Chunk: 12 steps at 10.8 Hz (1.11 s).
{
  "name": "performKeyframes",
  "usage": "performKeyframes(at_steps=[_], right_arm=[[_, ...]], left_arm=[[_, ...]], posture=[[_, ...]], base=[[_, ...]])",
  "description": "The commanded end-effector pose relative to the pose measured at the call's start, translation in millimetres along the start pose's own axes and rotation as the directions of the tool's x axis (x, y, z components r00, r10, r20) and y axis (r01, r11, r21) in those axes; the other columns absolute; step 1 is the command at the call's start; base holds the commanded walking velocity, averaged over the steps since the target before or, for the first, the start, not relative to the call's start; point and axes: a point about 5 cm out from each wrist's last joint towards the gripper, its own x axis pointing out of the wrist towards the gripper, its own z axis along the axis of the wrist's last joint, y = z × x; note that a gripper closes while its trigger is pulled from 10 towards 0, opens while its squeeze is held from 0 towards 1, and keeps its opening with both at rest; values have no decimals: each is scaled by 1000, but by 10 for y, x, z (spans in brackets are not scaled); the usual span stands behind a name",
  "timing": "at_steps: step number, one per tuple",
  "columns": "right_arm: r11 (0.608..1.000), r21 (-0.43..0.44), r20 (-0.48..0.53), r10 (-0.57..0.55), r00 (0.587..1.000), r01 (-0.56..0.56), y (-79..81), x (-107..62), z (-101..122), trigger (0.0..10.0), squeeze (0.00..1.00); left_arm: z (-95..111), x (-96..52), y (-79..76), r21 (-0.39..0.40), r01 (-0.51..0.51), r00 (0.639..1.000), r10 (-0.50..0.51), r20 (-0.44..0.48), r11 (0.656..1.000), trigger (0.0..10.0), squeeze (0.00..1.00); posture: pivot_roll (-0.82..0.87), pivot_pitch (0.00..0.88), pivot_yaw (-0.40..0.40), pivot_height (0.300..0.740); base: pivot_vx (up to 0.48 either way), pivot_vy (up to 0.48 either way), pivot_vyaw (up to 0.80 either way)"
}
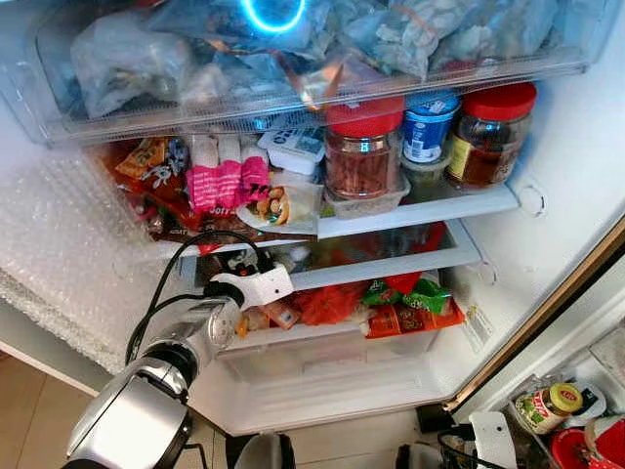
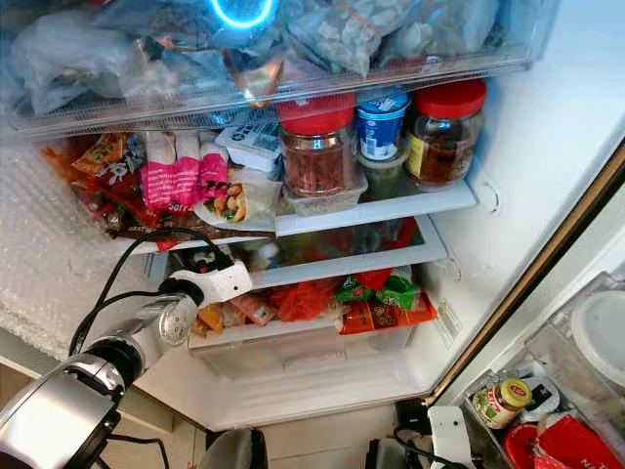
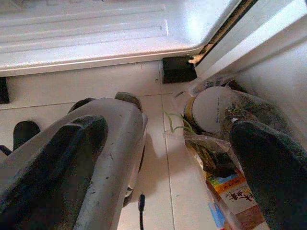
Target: Restocking fridge
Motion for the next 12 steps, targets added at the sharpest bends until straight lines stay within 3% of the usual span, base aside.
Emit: performKeyframes(at_steps=[1,2,3,6,7,8,10,11,12], right_arm=[[1000,-19,-132,-4,991,1,13,-60,-316,10000,0],[1000,-20,-129,-4,992,2,15,-58,-308,10000,0],[1000,-23,-125,-5,992,2,19,-55,-300,10000,0],[1000,-29,-121,-6,993,3,23,-51,-288,10000,0],[1000,-28,-119,-8,993,5,20,-52,-287,10000,0],[999,-40,-119,-13,993,8,14,-52,-286,10000,0],[999,-46,-112,-31,993,25,-14,-57,-285,10000,0],[999,-48,-112,-31,993,26,-16,-57,-286,10000,0],[998,-51,-111,-30,993,25,-22,-57,-280,10000,0]], left_arm=[[-33,-26,-14,-27,21,1000,-21,2,999,10000,0],[-27,-65,-62,-180,51,999,-48,19,982,10000,0],[-79,-123,-113,-414,57,998,-64,-3,908,10000,0],[-216,-323,-267,-713,38,998,-63,-9,700,10000,0],[-246,-427,-344,-765,39,999,-50,8,643,10000,0],[-263,-524,-426,-766,64,997,-65,29,639,10000,0],[-298,-691,-441,-799,6,1000,16,19,601,10000,0],[-325,-740,-445,-810,-41,999,47,-17,585,10000,0],[-386,-811,-484,-837,-117,993,69,-95,535,10000,0]], posture=[[-10,100,86,639],[-7,91,86,639],[-5,81,86,639],[-1,61,86,639],[0,48,85,639],[0,42,82,639],[2,30,77,639],[4,28,76,639],[14,30,69,639]], base=[[0,0,0],[0,0,0],[0,0,0],[0,0,0],[0,0,0],[0,0,0],[0,0,0],[0,0,0],[0,0,0]])
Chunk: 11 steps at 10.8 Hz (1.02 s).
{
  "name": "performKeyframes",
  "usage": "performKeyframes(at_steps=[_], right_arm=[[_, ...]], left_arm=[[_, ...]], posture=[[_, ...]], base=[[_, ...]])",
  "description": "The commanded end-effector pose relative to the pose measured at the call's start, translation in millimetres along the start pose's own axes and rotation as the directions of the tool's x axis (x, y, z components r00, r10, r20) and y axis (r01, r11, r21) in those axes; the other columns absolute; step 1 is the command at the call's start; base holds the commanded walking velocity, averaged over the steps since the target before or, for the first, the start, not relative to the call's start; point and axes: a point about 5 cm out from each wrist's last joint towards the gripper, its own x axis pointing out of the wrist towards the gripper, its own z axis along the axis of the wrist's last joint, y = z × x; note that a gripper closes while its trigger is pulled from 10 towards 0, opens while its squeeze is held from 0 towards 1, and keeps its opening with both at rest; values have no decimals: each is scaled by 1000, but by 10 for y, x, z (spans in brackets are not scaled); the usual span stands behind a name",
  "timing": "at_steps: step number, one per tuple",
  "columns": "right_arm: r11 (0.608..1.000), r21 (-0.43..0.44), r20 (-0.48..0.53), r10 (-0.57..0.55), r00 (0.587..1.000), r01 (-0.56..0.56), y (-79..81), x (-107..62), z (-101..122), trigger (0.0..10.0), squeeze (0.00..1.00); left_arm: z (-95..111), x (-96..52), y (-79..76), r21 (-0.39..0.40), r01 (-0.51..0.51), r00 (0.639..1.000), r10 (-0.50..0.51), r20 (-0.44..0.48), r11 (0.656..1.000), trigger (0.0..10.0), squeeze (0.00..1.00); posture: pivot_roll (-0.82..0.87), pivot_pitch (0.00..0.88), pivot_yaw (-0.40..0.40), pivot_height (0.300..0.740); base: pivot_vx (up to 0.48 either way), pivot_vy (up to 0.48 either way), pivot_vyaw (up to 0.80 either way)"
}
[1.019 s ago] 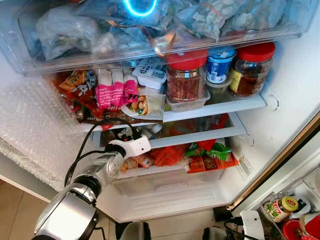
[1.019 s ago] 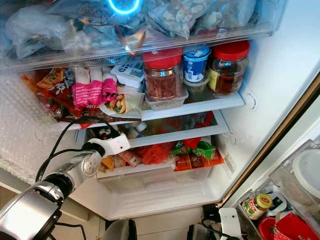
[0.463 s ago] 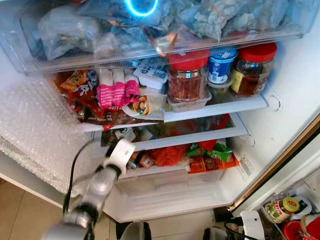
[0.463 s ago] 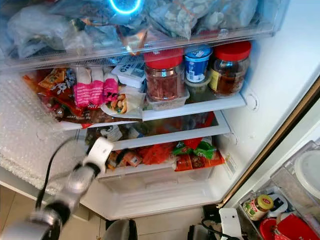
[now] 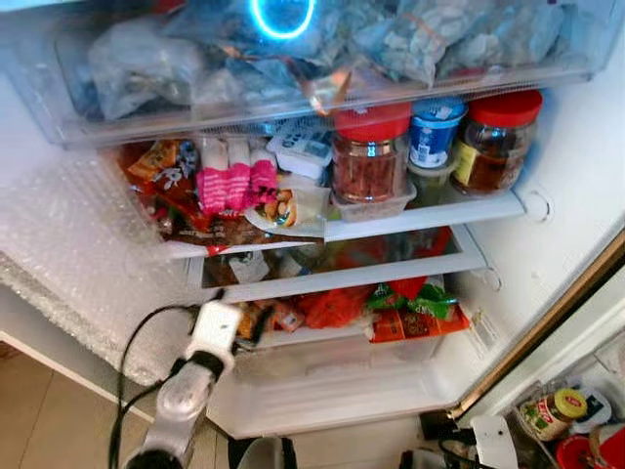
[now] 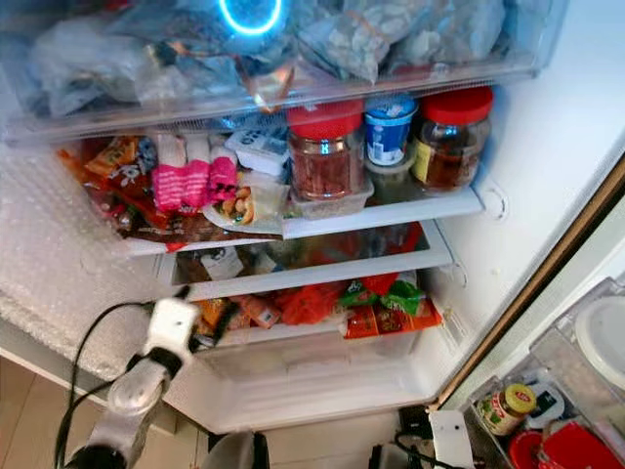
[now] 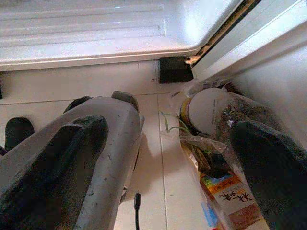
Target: Restocking fridge
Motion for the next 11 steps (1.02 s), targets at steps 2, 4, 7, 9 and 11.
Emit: performKeyframes(at_steps=[2,4,7,9,11], right_arm=[[999,-35,-81,3,997,-6,8,-35,-200,10000,0],[999,-39,-81,1,997,-4,-4,-34,-191,10000,0],[999,-41,-83,1,997,-4,-23,-34,-185,10000,0],[999,-46,-85,0,996,-4,-31,-34,-181,10000,0],[999,-48,-84,0,996,-4,-35,-34,-179,10000,0]], left_arm=[[-70,-53,57,-37,-61,997,60,-40,997,10000,0],[-50,-61,116,-61,-97,995,95,-38,993,10000,0],[-48,-81,120,-69,-117,992,113,-48,991,10000,0],[-81,-115,87,-82,-115,992,110,-63,990,10000,0],[-115,-141,58,-89,-109,991,102,-86,990,10000,0]], posture=[[23,39,61,639],[25,42,55,639],[26,49,47,639],[30,51,43,639],[30,52,42,639]], base=[[0,0,0],[-127,0,0],[-267,0,0],[-296,0,0],[-311,0,0]])
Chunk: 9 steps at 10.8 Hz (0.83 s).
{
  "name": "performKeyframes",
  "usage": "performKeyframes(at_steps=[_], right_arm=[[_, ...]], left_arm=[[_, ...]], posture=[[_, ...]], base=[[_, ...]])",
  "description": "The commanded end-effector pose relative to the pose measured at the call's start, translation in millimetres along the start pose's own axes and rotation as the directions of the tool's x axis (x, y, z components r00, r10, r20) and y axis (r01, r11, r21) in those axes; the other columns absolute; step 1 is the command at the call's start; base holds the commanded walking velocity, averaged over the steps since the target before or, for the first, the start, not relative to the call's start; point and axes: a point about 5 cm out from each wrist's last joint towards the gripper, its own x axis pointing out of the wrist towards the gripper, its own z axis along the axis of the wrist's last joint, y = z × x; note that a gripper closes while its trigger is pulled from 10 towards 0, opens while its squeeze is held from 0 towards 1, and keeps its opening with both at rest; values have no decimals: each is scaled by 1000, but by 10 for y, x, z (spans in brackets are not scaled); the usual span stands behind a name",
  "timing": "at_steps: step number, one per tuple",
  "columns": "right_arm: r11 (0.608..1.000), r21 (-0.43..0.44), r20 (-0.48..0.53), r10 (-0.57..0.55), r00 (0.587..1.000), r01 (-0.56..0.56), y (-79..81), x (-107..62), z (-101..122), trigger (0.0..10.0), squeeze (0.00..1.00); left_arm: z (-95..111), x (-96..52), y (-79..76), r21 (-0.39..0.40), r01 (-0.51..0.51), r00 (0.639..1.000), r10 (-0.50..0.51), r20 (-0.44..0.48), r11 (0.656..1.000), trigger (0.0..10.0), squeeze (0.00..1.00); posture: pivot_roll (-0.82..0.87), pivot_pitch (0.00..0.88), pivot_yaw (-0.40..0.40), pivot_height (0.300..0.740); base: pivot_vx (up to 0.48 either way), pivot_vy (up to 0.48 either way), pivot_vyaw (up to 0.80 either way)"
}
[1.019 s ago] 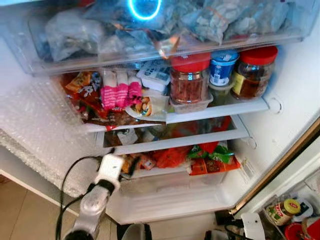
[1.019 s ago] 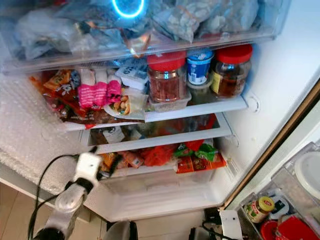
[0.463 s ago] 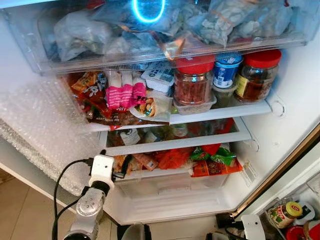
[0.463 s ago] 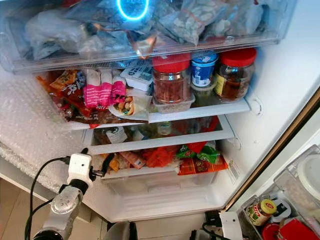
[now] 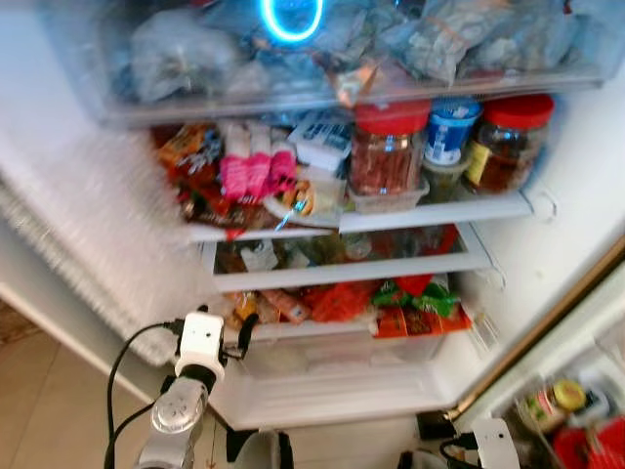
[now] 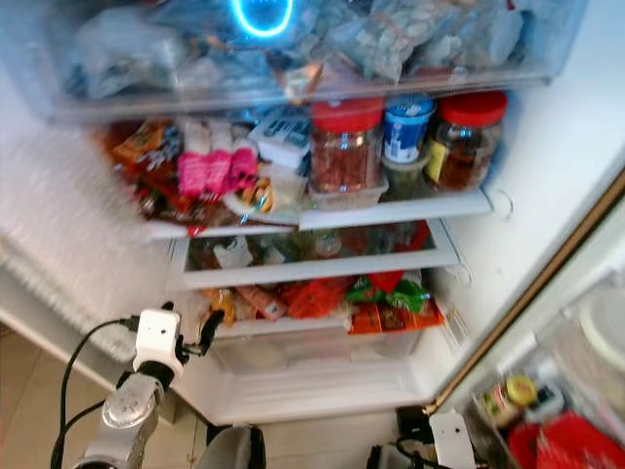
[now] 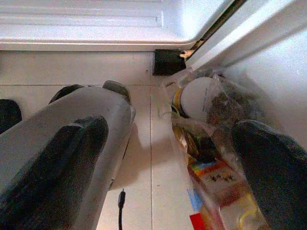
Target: Restocking fridge
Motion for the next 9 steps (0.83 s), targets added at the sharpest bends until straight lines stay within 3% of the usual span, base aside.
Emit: performKeyframes(at_steps=[1,6,8,9], right_arm=[[1000,-9,-72,7,997,-8,8,-31,-185,10000,0],[1000,-15,-69,14,997,-15,13,-28,-172,10000,0],[1000,-17,-70,17,997,-18,13,-28,-171,10000,0],[1000,-15,-70,19,997,-20,16,-27,-170,10000,0]], left_arm=[[18,-9,13,-10,-1,1000,1,4,1000,10000,0],[-7,-21,45,-18,-20,1000,20,-17,1000,10000,0],[-112,-70,104,-17,-52,996,50,-77,999,10000,0],[-310,-147,183,-46,-114,975,103,-196,992,10000,0]], posture=[[31,53,44,639],[32,50,45,639],[33,49,45,639],[34,48,44,639]], base=[[-315,0,0],[-309,0,0],[-124,0,0],[0,0,0]])
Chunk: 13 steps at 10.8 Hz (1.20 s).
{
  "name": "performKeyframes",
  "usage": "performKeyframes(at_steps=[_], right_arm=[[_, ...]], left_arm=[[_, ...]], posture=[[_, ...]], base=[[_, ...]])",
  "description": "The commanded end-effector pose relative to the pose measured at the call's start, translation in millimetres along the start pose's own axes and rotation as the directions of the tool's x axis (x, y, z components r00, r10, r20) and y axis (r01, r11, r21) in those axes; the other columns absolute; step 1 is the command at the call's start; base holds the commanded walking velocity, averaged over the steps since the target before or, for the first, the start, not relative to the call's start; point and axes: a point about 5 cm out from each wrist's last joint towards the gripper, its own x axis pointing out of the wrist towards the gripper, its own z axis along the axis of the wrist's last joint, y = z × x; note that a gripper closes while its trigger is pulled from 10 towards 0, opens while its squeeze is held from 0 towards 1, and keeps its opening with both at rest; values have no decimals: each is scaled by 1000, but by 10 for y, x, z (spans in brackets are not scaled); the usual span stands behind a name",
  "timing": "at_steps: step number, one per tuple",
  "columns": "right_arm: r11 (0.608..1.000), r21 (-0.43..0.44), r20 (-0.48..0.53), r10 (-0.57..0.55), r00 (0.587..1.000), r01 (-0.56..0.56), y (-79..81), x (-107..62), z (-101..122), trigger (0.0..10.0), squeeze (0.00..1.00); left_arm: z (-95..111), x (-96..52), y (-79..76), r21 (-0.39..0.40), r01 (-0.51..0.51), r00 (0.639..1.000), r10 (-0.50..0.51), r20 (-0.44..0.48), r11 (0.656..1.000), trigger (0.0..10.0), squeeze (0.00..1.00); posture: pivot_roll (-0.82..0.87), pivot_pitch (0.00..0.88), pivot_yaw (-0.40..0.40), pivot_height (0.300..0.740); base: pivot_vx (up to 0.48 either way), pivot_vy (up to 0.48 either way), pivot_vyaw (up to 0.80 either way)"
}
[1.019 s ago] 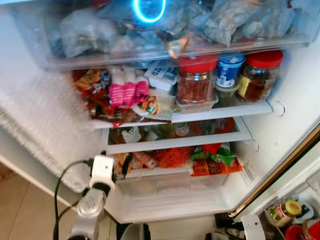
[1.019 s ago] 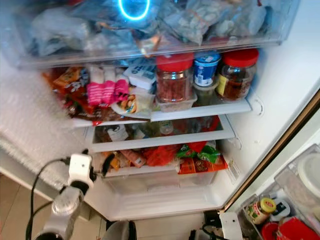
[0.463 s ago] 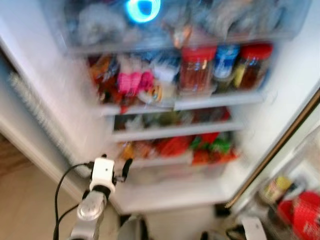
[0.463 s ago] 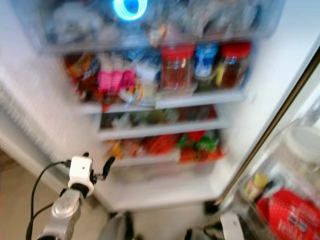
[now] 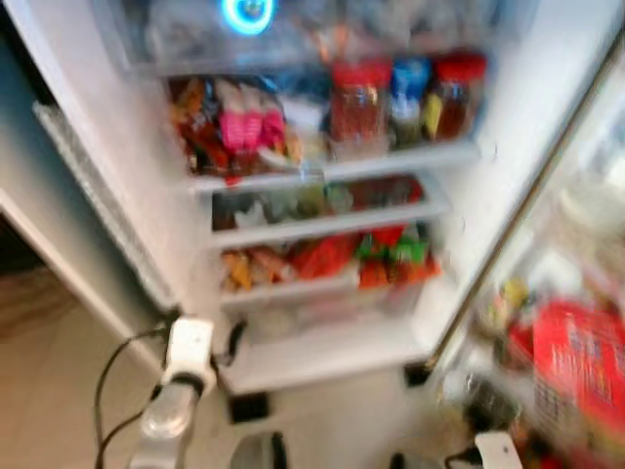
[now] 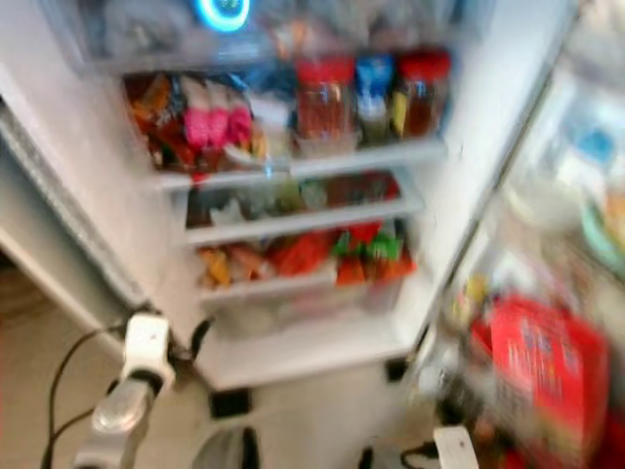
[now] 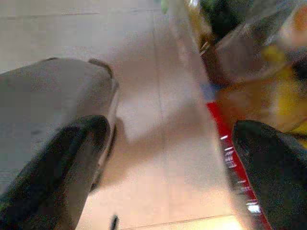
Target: Restocking fridge
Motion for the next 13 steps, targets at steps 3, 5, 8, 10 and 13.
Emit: performKeyframes(at_steps=[3,5,8,10,13], right_arm=[[999,-8,-18,34,999,-34,84,6,-25,10000,0],[999,-2,-10,34,999,-34,87,6,-20,10000,0],[999,-24,-20,36,999,-36,90,7,-25,10000,0],[999,-19,-17,36,999,-37,96,6,-29,10000,0],[999,-5,-21,37,999,-37,111,7,-37,10000,0]], left_arm=[[-694,-325,207,-48,-142,908,111,-404,989,10000,0],[-834,-422,127,-37,-117,875,85,-477,992,10000,0],[-930,-486,74,-31,-118,843,84,-531,992,10000,0],[-983,-544,88,-23,-119,830,86,-551,993,10000,0],[-1043,-609,112,-10,-108,811,82,-579,994,10000,0]], posture=[[38,41,40,639],[30,36,43,639],[25,31,45,639],[22,24,49,639],[18,4,57,639]], base=[[0,0,0],[0,238,0],[0,461,0],[0,458,528],[0,454,0]])
